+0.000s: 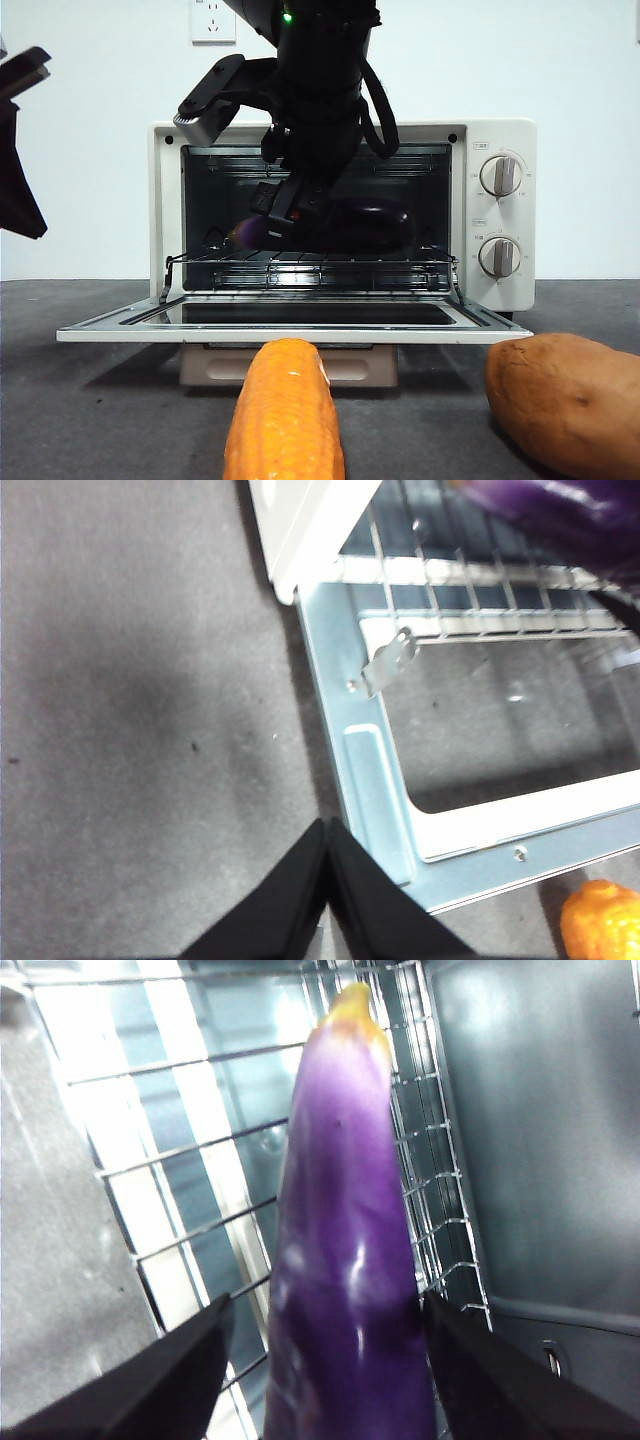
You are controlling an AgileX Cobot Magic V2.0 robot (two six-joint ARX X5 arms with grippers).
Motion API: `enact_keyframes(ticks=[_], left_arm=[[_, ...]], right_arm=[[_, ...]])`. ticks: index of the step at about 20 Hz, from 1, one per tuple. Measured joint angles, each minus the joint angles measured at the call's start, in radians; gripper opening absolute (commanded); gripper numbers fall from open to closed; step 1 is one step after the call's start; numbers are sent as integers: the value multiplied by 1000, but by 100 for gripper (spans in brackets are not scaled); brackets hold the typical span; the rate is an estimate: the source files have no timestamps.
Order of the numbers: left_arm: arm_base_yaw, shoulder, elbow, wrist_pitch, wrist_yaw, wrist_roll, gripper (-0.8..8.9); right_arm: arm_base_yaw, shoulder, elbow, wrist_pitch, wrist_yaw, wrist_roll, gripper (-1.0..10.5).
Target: Take the eggplant from the table,put the eggplant in the oven
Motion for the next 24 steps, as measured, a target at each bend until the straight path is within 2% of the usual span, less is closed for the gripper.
enact_keyframes(ticks=[4,10,14,20,24], left_arm=[[0,65,0,41,0,0,6],[0,222,0,91,0,0,6],[0,311,0,106,4,1,6],[0,400,0,116,121,17,6],[3,418,0,114,177,39,6]], right_arm=[[39,-32,0,-1,-1,9,305],[129,-229,0,-93,-3,126,298],[165,-364,0,-171,-3,186,238],[179,-523,0,-282,-3,249,68],[179,-595,0,-315,-2,265,11]])
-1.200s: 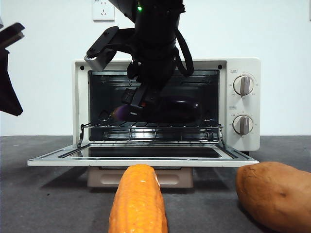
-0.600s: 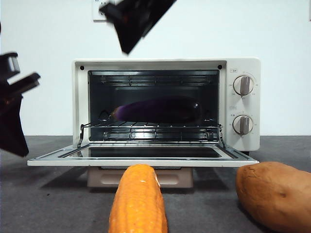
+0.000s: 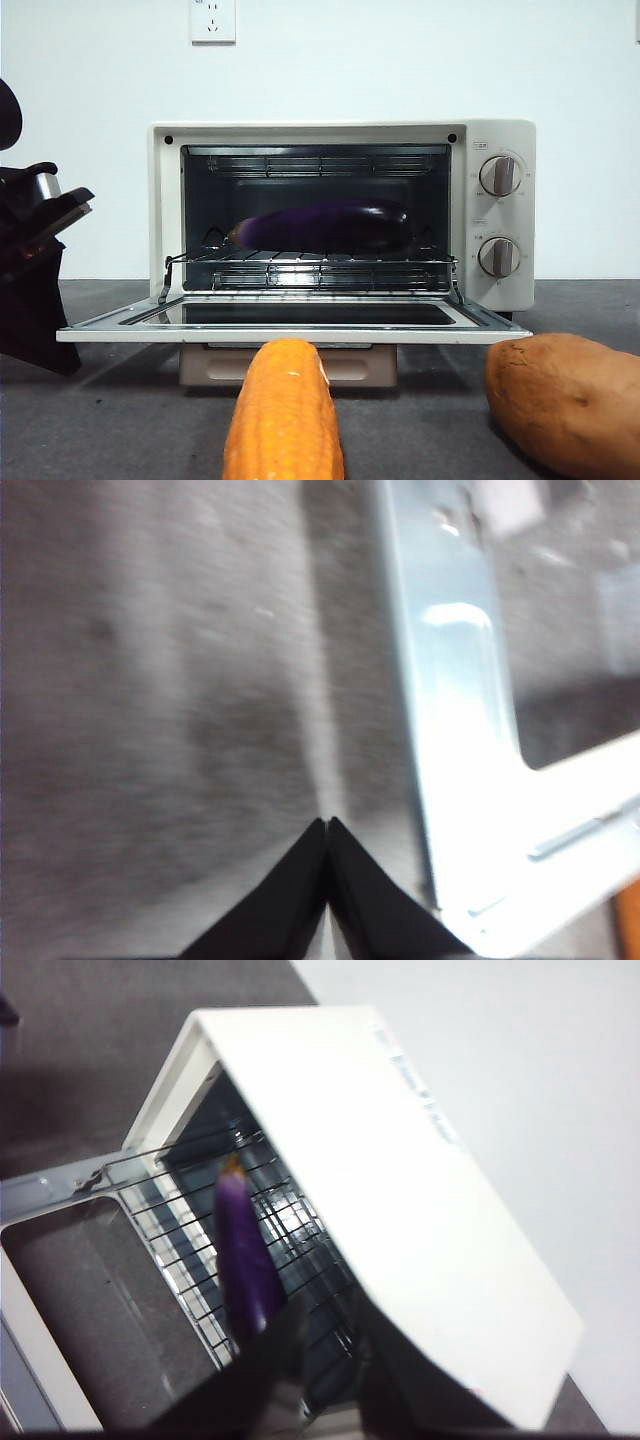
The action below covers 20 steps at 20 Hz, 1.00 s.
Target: Take the eggplant from the table,put the eggplant in the oven
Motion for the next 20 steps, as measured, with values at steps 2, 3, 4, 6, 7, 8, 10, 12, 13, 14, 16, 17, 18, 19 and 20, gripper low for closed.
enact_keyframes(ticks=[2,3,4,6,7,8,10,12,13,14,16,17,18,19,20], left_arm=[[9,11,0,0,47,13,6],[14,16,0,-1,68,16,6],[21,21,0,0,93,19,6],[38,31,0,0,141,30,6],[45,34,0,0,157,36,6],[54,39,0,0,177,41,6],[67,47,0,0,208,44,6],[81,55,0,1,239,47,6],[86,59,0,2,249,48,6],[90,63,0,7,260,49,6],[97,69,0,14,277,50,6],[101,74,0,20,289,53,6],[104,77,0,26,297,55,6],[105,80,-1,33,303,56,6],[106,82,-2,38,309,58,6]], right_arm=[[0,-35,0,-12,0,7,6],[0,-49,0,-15,0,10,6],[0,-63,0,-20,0,13,6],[0,-93,0,-31,0,16,6],[0,-109,0,-33,1,18,6],[0,-127,0,-35,1,22,6],[0,-153,0,-37,1,30,6],[0,-182,0,-45,1,40,6],[0,-192,0,-51,2,44,6],[0,-206,0,-61,2,50,6],[0,-225,0,-74,2,59,6],[0,-236,0,-85,2,66,6],[0,-247,0,-96,2,74,6],[0,-256,0,-105,3,79,6],[0,-267,0,-119,3,88,6]])
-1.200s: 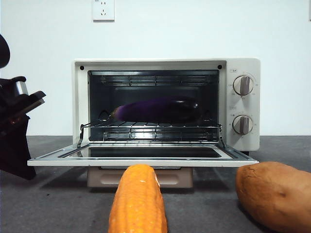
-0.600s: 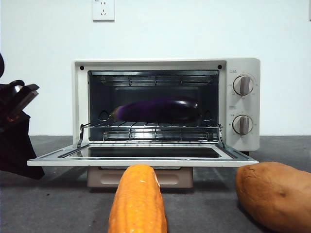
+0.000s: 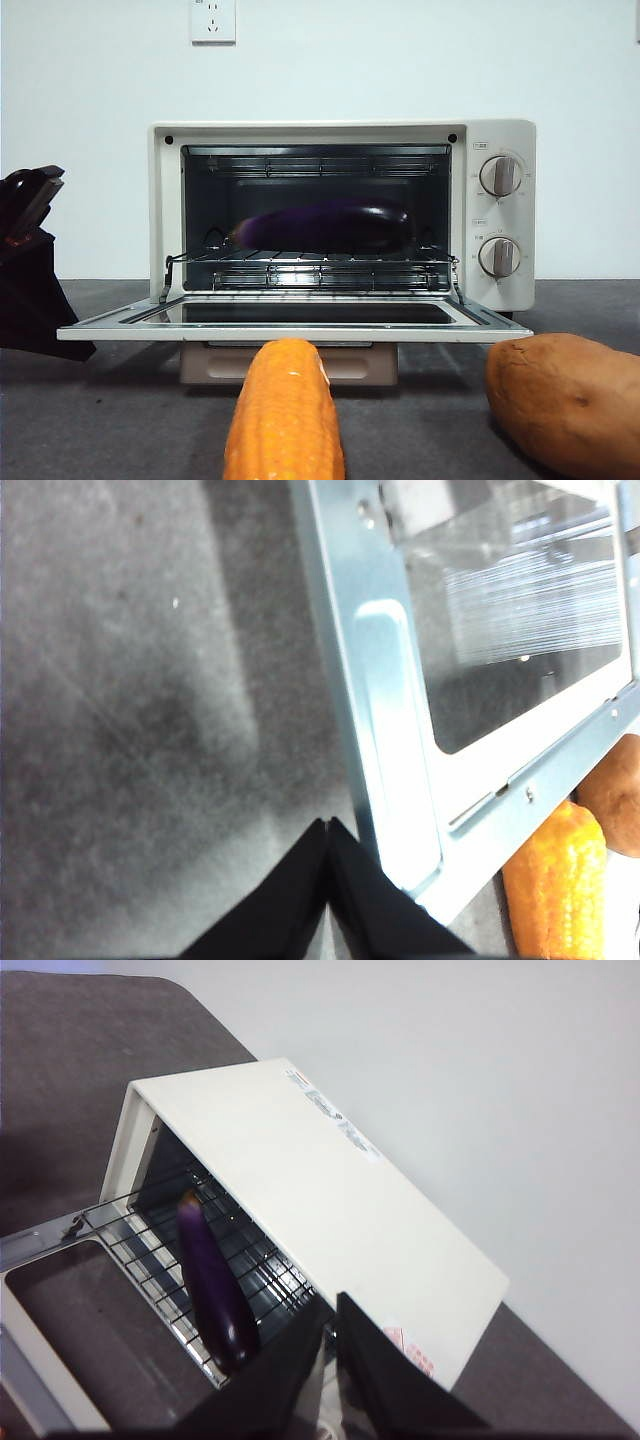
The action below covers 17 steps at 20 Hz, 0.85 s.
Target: Take the eggplant from the table,put the eggplant in the oven
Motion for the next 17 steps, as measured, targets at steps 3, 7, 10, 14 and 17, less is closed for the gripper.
enact_keyframes(ticks=[3,7,10,14,17], left_arm=[[6,3,-3,16,25,10,6],[12,5,-6,42,55,14,6],[18,5,-6,69,84,14,6],[26,5,-6,105,145,15,6],[33,5,-4,129,211,14,6]], right_arm=[[0,-28,0,-42,0,25,6],[0,-56,0,-105,0,68,6],[0,-73,0,-160,0,101,6],[0,-89,0,-241,-15,147,6],[0,-94,0,-301,-60,185,6]])
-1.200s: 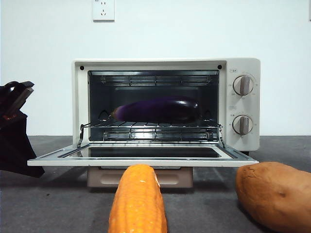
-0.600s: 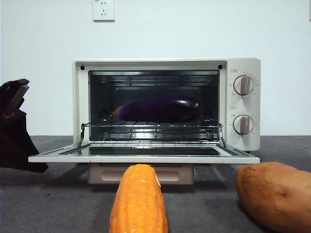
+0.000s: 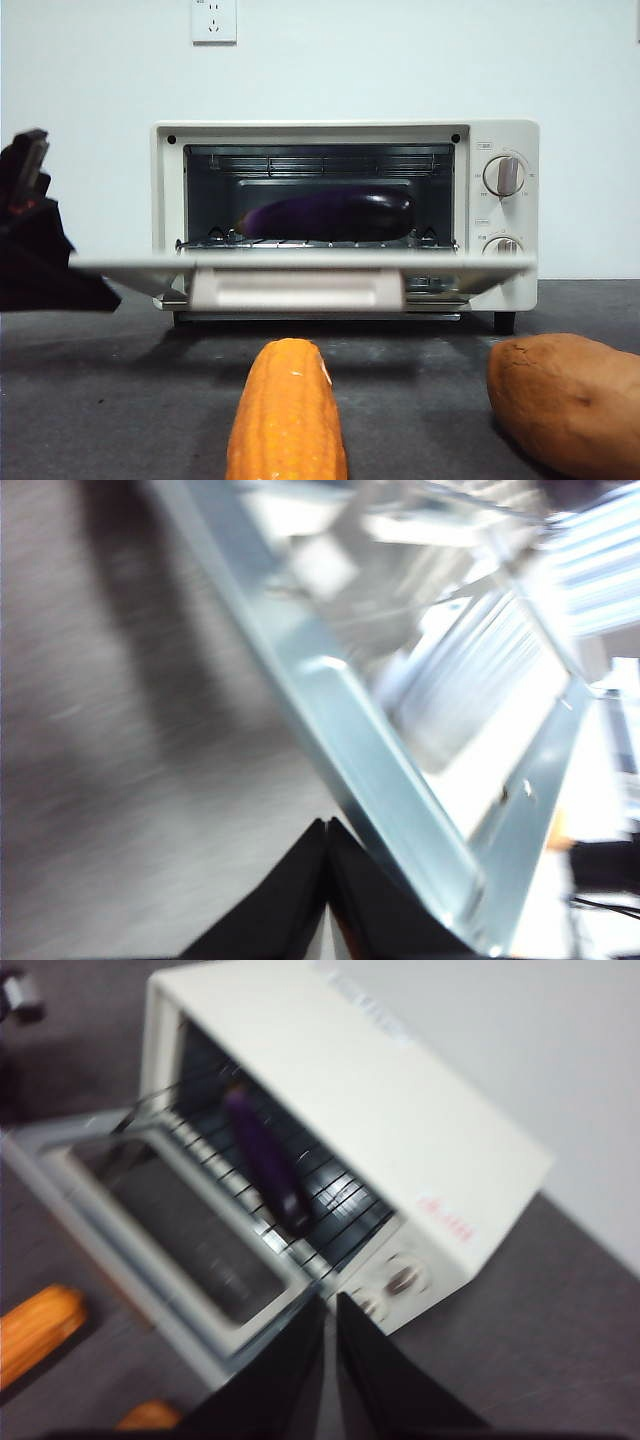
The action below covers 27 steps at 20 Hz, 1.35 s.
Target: Take the eggplant from the table,put the eggplant in the oven
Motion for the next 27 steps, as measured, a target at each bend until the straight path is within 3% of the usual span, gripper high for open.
enact_keyframes(ticks=[6,11,15,23,27], left_arm=[[18,0,75,5,149,-2,6],[42,0,196,5,161,-32,6],[54,0,329,37,151,-80,6],[47,-45,485,-29,-21,-191,6],[0,-157,485,-203,-202,-156,6]], right_arm=[[0,2,0,-80,-82,66,6],[0,1,-13,-82,-166,94,6],[0,1,-64,-77,-180,106,6],[-17,2,-266,109,-173,67,6],[-84,14,-355,190,-173,25,6]])
